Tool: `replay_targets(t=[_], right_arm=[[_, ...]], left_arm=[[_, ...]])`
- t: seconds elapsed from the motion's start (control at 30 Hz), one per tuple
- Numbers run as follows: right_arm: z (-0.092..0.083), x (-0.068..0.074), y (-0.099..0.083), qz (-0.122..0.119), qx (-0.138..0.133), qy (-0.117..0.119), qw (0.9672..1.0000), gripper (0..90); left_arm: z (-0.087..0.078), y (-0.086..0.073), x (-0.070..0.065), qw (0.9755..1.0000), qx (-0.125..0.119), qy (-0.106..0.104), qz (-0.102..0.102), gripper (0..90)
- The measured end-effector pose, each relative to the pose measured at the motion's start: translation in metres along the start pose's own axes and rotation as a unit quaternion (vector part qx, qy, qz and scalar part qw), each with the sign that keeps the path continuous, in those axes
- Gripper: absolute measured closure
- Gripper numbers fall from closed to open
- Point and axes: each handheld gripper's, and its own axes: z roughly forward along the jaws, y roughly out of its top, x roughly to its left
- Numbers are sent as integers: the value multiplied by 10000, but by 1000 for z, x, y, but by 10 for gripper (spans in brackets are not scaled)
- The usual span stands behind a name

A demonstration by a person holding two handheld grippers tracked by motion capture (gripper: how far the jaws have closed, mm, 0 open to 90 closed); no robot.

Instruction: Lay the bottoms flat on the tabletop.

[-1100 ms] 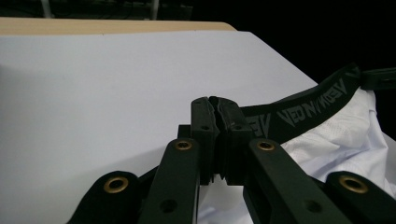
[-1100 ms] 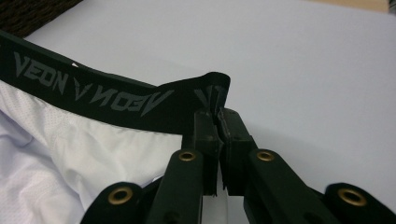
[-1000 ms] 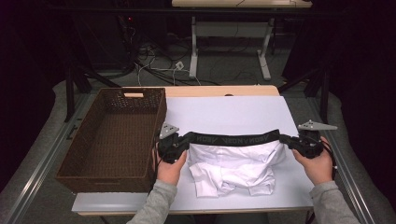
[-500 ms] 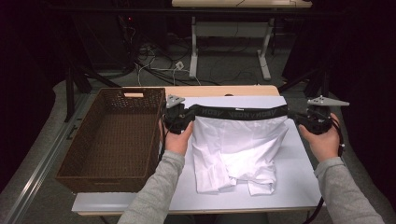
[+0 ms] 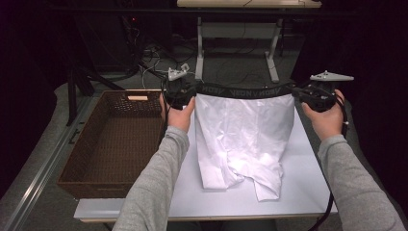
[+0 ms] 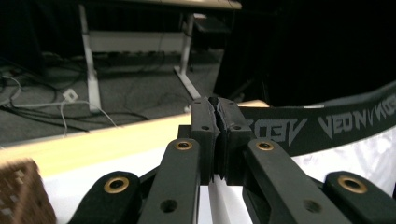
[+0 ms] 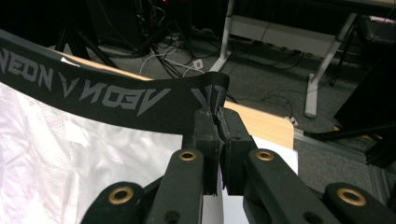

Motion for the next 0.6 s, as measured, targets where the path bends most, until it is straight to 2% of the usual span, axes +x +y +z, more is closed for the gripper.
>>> replay_targets(t=[0.03, 0.07, 0.1, 0.13, 0.23, 0.33, 0.37, 0.43, 0.6], right_arm=[[3, 1, 5, -9, -19, -12, 10000, 876], [5, 2, 8, -8, -33, -21, 10000, 876], [5, 2, 8, -8, -33, -21, 10000, 876], [10, 4, 15, 12, -128, -57, 9999, 876], [15, 4, 20, 48, -185, -79, 9998, 876], [29, 5, 15, 28, -42, -184, 9998, 876], [29, 5, 15, 28, -42, -184, 9998, 876], [41, 4, 4, 97, 110, -224, 9996, 876], [55, 5, -14, 204, 300, -252, 9990, 876]], left_arm=[[1, 10, 3, 9999, -76, 88, 54, 867], [1, 10, 3, 9999, -76, 88, 54, 867], [2, 15, 4, 9997, -133, 160, 124, 867], [4, 20, 6, 9994, -161, 257, 174, 867], [8, 19, 8, 9993, -77, 319, 175, 866], [23, 2, 11, 9989, 166, 413, 155, 866], [23, 2, 11, 9989, 166, 413, 155, 866], [33, -13, 12, 9982, 350, 461, 146, 866], [48, -28, 10, 9971, 552, 509, 105, 866]])
